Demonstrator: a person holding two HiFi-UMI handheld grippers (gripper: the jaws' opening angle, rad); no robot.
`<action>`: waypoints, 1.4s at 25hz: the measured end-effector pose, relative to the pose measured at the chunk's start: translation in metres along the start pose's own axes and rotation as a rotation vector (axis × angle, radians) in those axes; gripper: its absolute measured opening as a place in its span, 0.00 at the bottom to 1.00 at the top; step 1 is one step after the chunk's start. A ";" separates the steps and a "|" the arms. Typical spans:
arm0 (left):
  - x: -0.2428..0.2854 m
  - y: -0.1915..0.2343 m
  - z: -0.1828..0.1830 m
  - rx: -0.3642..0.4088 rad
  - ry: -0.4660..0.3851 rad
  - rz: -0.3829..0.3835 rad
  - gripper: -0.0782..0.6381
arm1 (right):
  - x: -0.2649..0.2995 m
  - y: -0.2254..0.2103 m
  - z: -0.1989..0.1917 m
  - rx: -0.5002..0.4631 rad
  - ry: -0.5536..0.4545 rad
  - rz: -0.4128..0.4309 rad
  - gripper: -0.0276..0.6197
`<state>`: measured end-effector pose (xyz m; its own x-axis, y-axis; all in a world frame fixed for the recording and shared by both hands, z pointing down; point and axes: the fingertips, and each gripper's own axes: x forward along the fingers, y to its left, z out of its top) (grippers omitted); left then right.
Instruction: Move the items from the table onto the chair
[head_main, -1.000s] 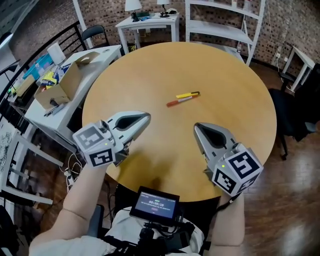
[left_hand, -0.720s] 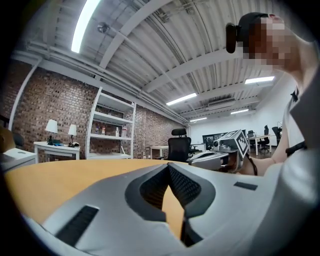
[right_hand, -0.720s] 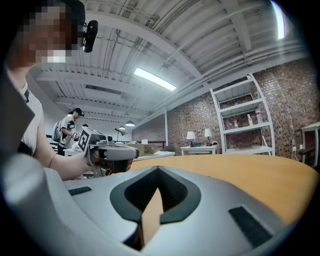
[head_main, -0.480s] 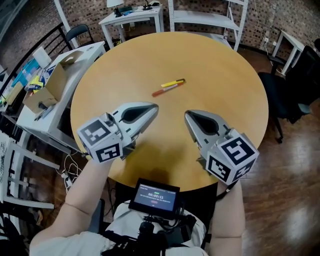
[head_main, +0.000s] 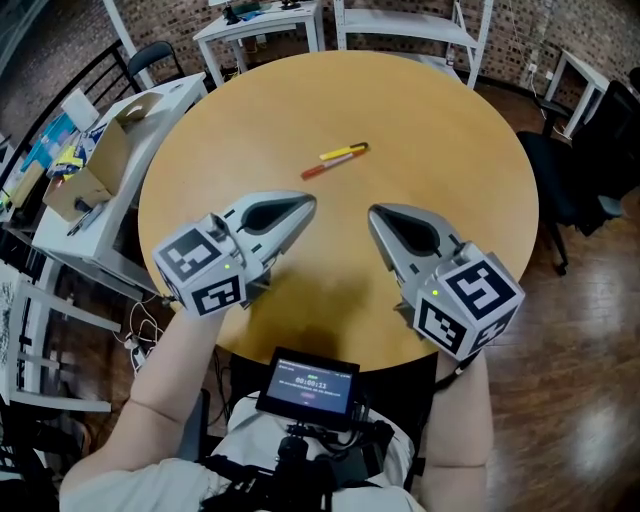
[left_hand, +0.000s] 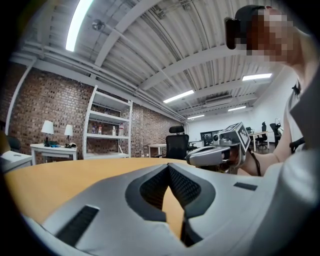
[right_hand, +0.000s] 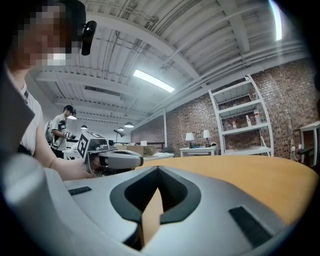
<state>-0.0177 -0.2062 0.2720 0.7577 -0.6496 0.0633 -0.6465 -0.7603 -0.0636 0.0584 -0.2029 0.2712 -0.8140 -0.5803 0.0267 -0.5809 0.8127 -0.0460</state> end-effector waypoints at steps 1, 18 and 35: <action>-0.001 0.000 0.000 0.001 0.002 0.001 0.13 | 0.000 0.001 -0.001 0.001 0.001 0.001 0.05; -0.002 0.003 -0.003 0.055 0.048 0.004 0.14 | 0.007 0.004 0.000 0.012 0.015 0.004 0.05; 0.025 0.054 -0.055 0.233 0.526 -0.026 0.14 | 0.007 0.006 -0.003 0.024 -0.015 0.030 0.05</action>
<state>-0.0383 -0.2640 0.3248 0.5881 -0.5918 0.5513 -0.5462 -0.7933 -0.2690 0.0497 -0.2021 0.2737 -0.8306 -0.5568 0.0097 -0.5560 0.8281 -0.0710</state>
